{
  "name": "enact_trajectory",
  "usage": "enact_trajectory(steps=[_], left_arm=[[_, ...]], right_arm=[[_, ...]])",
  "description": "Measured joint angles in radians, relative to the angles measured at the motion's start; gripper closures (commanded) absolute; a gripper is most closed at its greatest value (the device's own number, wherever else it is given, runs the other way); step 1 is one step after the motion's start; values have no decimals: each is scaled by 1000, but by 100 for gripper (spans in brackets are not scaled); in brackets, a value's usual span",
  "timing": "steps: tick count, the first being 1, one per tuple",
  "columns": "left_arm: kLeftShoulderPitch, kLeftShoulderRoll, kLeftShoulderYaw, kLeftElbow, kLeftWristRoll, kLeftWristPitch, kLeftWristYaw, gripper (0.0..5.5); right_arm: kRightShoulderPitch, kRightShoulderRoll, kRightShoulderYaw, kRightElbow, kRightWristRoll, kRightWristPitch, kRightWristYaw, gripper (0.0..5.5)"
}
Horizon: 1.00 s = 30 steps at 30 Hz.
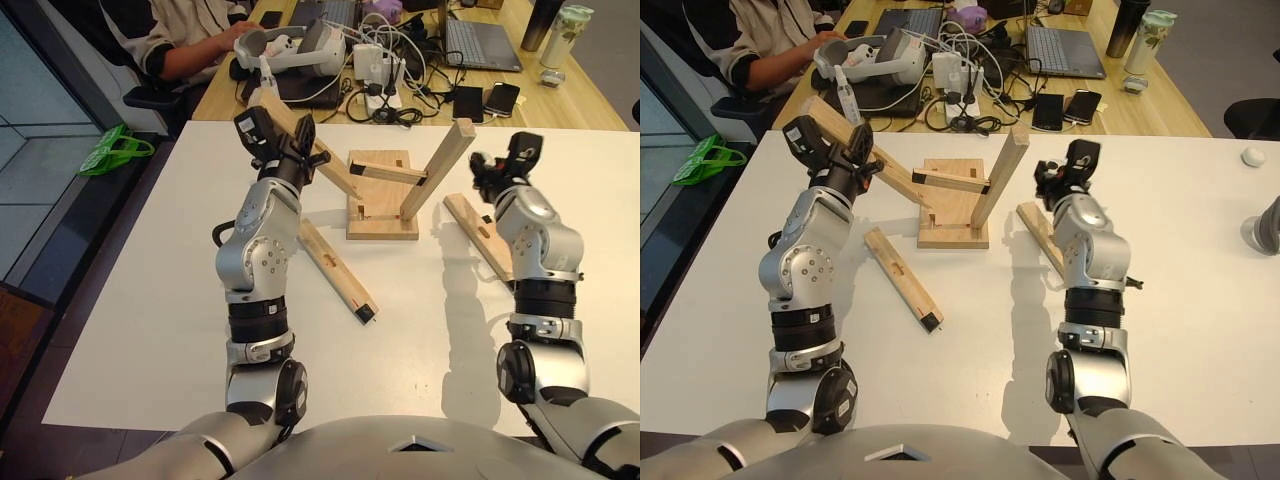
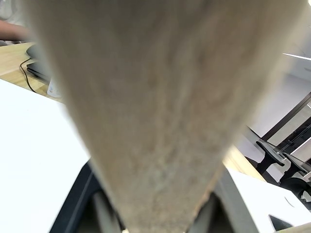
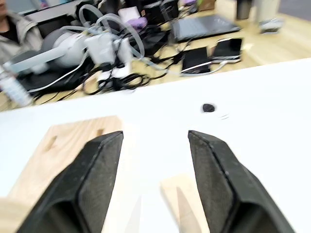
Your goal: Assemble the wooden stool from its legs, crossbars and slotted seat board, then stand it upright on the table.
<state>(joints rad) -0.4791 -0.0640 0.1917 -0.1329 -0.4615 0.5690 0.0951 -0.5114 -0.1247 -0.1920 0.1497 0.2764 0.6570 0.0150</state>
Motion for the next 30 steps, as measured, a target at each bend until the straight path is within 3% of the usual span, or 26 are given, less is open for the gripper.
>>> enact_trajectory(steps=[15, 30], left_arm=[[77, 74, -23, 1, 22, 39, -57, 448], [36, 46, -44, 119, 76, -53, -60, 448]], right_arm=[[34, 51, 84, -122, 32, 104, 63, 303], [42, 50, 92, -137, 31, 115, 81, 303]])
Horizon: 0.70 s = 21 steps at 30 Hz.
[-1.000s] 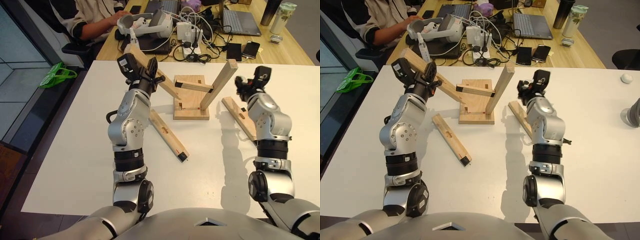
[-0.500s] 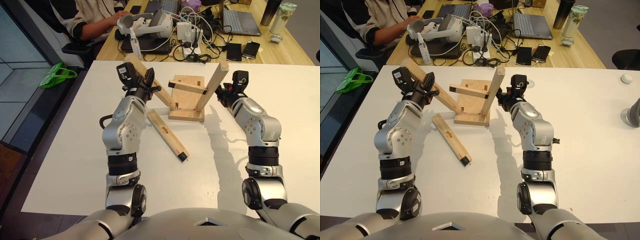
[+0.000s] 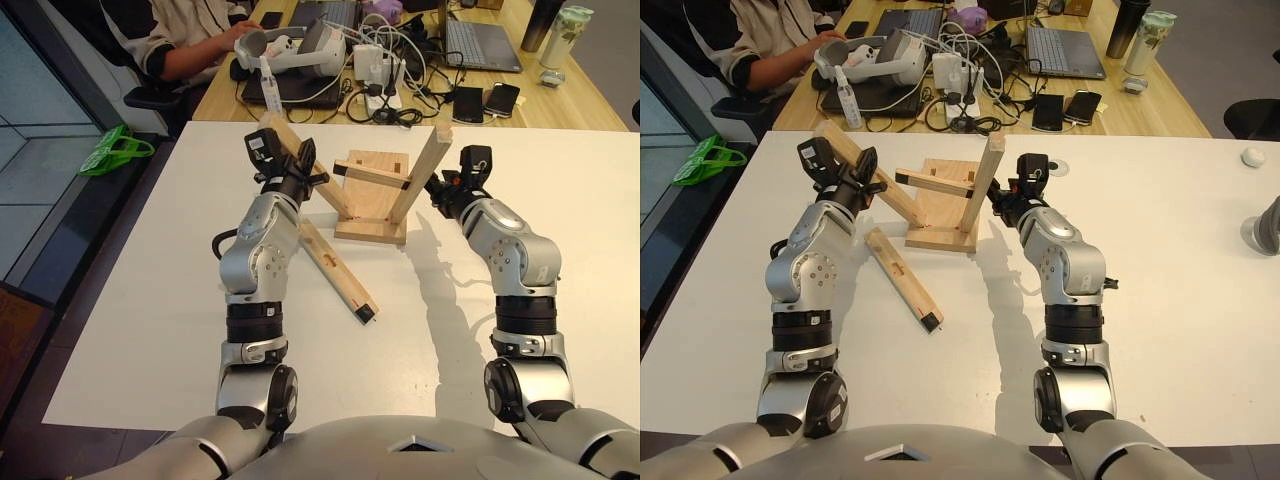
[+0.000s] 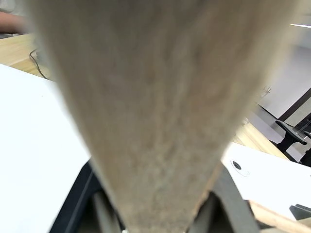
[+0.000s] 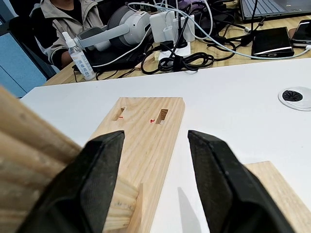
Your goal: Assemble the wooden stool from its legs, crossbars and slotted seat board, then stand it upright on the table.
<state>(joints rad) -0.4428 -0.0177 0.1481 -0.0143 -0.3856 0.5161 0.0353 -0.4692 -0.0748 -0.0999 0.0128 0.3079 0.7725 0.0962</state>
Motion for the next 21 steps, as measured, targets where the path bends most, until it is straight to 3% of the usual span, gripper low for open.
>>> enact_trajectory(steps=[13, 21], left_arm=[[4, 38, -114, -38, 111, 46, 5, 448], [-33, 39, -74, -65, 108, 172, 45, 448]], right_arm=[[0, -4, 11, 1, -5, 0, 1, 303], [0, -4, 17, 2, -19, -1, 0, 303]])
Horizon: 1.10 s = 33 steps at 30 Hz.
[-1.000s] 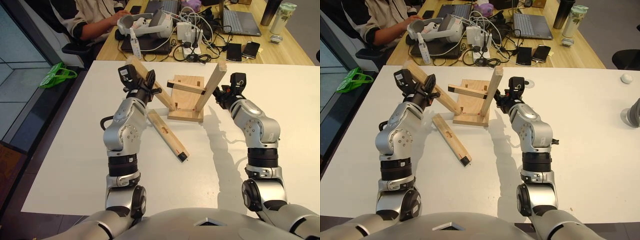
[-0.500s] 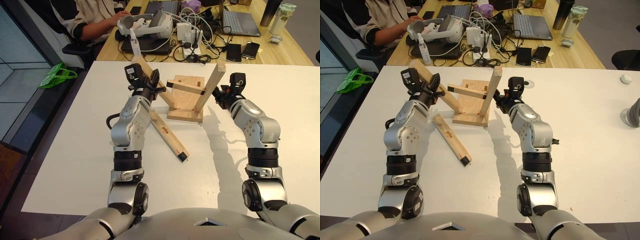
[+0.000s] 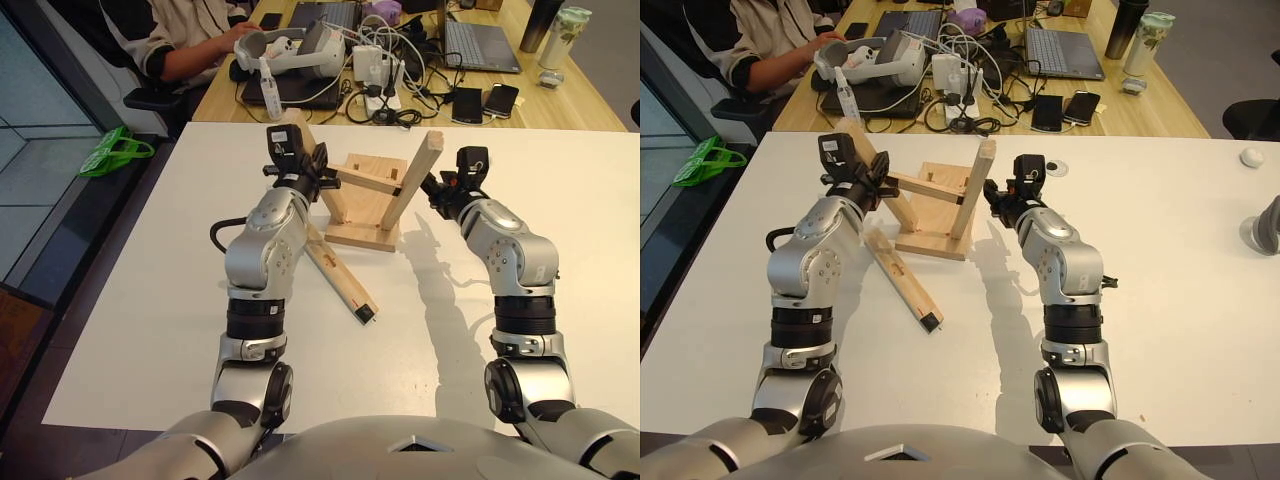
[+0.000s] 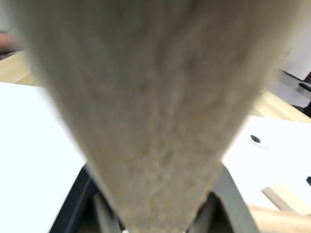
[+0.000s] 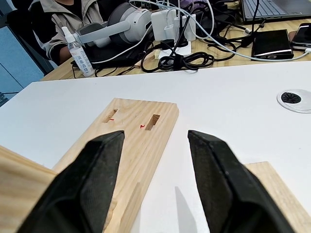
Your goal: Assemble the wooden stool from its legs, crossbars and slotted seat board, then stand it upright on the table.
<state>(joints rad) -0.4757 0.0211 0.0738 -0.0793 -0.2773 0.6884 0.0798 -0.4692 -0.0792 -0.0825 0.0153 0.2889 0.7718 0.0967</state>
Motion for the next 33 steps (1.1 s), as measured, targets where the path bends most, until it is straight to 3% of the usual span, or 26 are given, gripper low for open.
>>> enact_trajectory(steps=[4, 5, 12, 33], left_arm=[[-6, -9, 46, -2, -27, 19, 3, 448], [-5, -11, 47, -5, -26, 19, 2, 412], [29, -19, 20, -28, -8, -11, -22, 306], [26, -38, 17, -101, -22, -107, -74, 301]], right_arm=[[0, 2, 0, 0, -2, -2, -1, 303], [0, 3, 1, 0, -2, -2, -1, 299], [0, 3, 1, 3, -4, -5, -1, 299], [0, -2, -3, 18, -22, -6, 1, 299]])
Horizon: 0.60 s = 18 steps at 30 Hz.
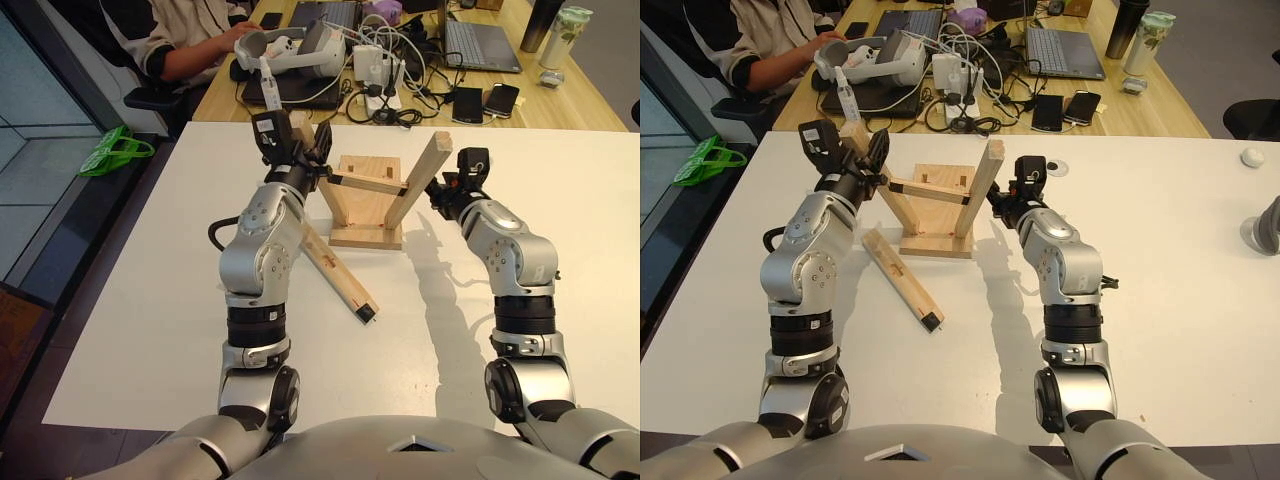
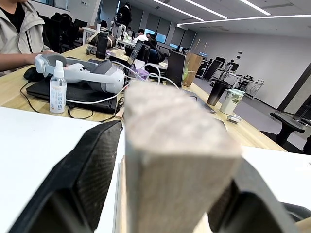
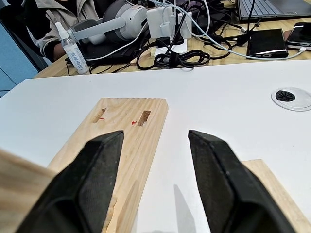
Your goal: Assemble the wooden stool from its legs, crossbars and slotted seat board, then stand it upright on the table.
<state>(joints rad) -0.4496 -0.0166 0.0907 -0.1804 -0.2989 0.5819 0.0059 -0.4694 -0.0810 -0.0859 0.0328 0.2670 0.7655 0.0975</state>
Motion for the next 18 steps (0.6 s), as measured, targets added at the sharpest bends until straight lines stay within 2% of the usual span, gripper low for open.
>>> enact_trajectory(steps=[7, 9, 14, 18], left_arm=[[29, 15, -36, -163, 6, 98, 23, 301], [50, 10, -40, -201, 5, 127, 34, 321], [80, -20, -47, -230, 5, 161, 63, 410], [82, -19, -33, -228, 14, 171, 71, 446]], right_arm=[[0, -4, -5, 1, 0, -1, -1, 299], [0, -7, -7, 1, 0, -1, -1, 299], [0, -7, -7, 1, -1, -1, -1, 299], [0, -7, -7, 1, -1, -1, -1, 299]])
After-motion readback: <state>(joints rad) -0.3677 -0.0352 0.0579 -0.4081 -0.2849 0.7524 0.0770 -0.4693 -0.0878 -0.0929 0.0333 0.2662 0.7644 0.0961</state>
